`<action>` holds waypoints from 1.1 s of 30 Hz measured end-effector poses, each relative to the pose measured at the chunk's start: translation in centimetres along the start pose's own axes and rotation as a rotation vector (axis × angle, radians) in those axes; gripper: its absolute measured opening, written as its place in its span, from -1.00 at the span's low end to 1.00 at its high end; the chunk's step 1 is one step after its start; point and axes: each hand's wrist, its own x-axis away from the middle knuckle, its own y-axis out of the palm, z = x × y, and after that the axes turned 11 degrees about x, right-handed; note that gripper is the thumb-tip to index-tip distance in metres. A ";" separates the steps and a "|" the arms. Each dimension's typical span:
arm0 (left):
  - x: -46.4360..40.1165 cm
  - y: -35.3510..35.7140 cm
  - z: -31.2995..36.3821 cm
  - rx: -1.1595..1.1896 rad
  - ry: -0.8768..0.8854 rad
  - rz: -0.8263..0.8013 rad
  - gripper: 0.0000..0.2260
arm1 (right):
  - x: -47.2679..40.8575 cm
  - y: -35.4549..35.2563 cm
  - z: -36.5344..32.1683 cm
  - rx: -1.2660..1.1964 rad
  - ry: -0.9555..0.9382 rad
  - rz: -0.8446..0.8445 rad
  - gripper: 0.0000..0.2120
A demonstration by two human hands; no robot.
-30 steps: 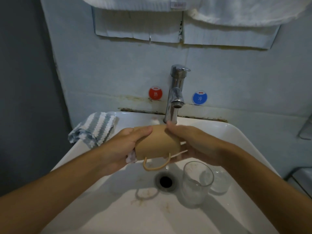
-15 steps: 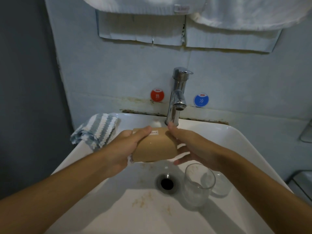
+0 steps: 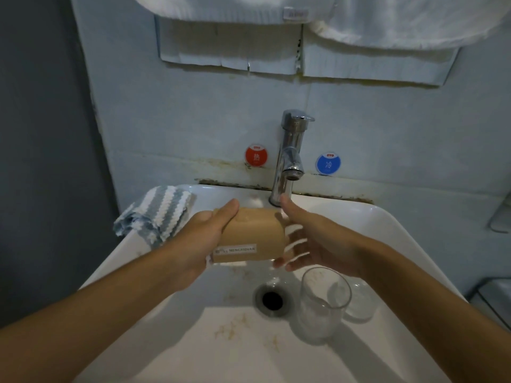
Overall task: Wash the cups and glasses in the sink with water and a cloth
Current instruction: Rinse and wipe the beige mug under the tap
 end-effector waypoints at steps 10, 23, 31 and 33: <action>0.3 0.0 0.9 0.084 0.022 0.038 -0.63 | -0.6 0.0 0.1 -0.085 -0.156 0.013 -0.41; 1.1 0.1 1.5 0.231 -0.049 -0.091 -0.26 | -0.5 -0.3 0.2 -0.247 -0.144 -0.090 -0.52; 1.3 0.8 1.1 -0.003 0.032 0.007 -0.65 | -0.1 0.1 -0.2 -0.226 -0.109 -0.126 -0.53; 1.3 1.0 0.9 -0.037 0.051 -0.007 -0.63 | -0.1 0.3 -0.2 -0.206 -0.052 -0.128 -0.48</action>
